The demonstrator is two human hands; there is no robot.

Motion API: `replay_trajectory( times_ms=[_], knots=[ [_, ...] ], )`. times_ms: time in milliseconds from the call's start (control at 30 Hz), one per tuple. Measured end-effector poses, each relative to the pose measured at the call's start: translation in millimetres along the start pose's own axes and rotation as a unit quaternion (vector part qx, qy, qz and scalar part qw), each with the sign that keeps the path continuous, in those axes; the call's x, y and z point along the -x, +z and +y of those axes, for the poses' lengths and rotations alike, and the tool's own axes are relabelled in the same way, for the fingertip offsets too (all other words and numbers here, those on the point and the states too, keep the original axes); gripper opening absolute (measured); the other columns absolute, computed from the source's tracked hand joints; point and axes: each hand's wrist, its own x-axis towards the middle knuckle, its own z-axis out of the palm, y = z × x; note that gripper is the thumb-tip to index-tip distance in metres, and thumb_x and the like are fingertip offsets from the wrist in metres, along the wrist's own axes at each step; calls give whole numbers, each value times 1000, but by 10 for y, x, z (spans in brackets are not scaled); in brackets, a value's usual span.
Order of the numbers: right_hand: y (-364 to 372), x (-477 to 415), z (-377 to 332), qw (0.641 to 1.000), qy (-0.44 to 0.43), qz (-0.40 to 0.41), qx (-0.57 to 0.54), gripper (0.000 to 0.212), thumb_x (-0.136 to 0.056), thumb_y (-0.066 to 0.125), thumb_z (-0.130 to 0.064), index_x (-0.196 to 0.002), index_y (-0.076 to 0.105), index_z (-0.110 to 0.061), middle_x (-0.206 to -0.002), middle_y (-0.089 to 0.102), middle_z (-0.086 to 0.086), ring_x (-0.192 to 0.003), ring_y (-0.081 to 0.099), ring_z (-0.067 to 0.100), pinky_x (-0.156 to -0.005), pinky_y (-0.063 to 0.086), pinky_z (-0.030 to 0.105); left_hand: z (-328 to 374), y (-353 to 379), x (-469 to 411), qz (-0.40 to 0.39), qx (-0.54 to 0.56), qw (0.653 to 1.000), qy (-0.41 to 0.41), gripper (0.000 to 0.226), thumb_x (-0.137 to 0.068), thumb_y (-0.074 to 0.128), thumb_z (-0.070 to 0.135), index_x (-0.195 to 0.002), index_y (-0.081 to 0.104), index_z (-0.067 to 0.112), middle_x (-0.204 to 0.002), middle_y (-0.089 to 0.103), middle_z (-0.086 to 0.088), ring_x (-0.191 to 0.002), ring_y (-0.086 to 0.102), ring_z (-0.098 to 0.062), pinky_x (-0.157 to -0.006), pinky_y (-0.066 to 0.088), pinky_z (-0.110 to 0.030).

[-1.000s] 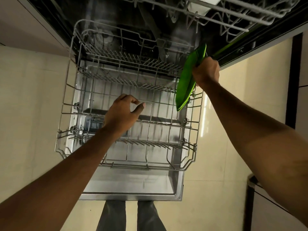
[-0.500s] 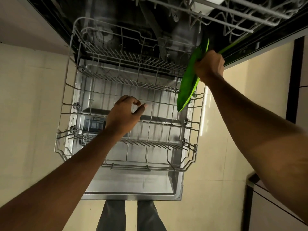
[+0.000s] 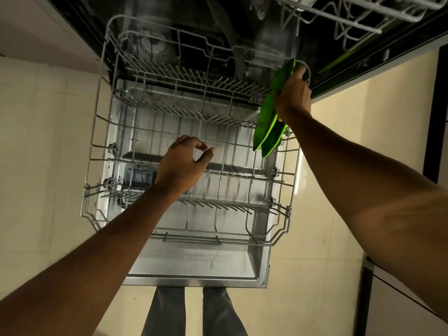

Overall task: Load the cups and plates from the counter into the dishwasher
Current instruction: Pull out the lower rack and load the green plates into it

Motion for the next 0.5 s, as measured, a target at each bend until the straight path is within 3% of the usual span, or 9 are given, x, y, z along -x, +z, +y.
replay_trajectory(
  times_ms=[67, 133, 200, 333, 500],
  knots=[
    [69, 15, 7, 1000, 4, -15, -18, 64, -92, 60, -10, -144, 23, -5, -117, 63, 19, -100, 65, 37, -82, 55, 48, -1, 0, 7, 1, 5, 1000, 0, 35, -90, 55, 51, -100, 63, 18, -112, 61, -1, -102, 59, -14, -79, 54, -32],
    [106, 27, 30, 999, 8, -24, -20, 63, -92, 62, -16, -143, 27, -4, -124, 61, 18, -109, 61, 35, -89, 51, 43, -9, -9, 12, 6, 11, 1000, -5, 34, -90, 56, 50, -100, 63, 18, -111, 61, -1, -101, 59, -14, -78, 53, -31],
    [104, 29, 32, 999, 11, -31, -13, 58, -95, 58, -21, -143, 30, -4, -133, 54, 17, -121, 53, 33, -95, 44, 38, -29, -19, 21, 7, 11, 1000, -9, 35, -90, 55, 52, -99, 63, 19, -110, 62, 0, -102, 60, -14, -78, 54, -31],
    [78, 25, 25, 998, 15, -63, 23, 60, -101, 42, -17, -152, 13, -5, -153, 28, 17, -134, 36, 36, -105, 34, 37, -54, -57, 68, 0, 14, 1000, -16, 36, -88, 53, 55, -98, 63, 22, -111, 62, 0, -102, 61, -15, -78, 56, -35],
    [31, 202, 113, 999, -30, -24, 26, 38, -93, 54, -5, -131, 49, -2, -134, 49, 19, -118, 52, 34, -88, 43, 32, 20, -160, 170, 2, 23, 1000, -16, 30, -89, 56, 53, -95, 62, 24, -109, 61, 1, -101, 60, -14, -78, 56, -39]
  ],
)
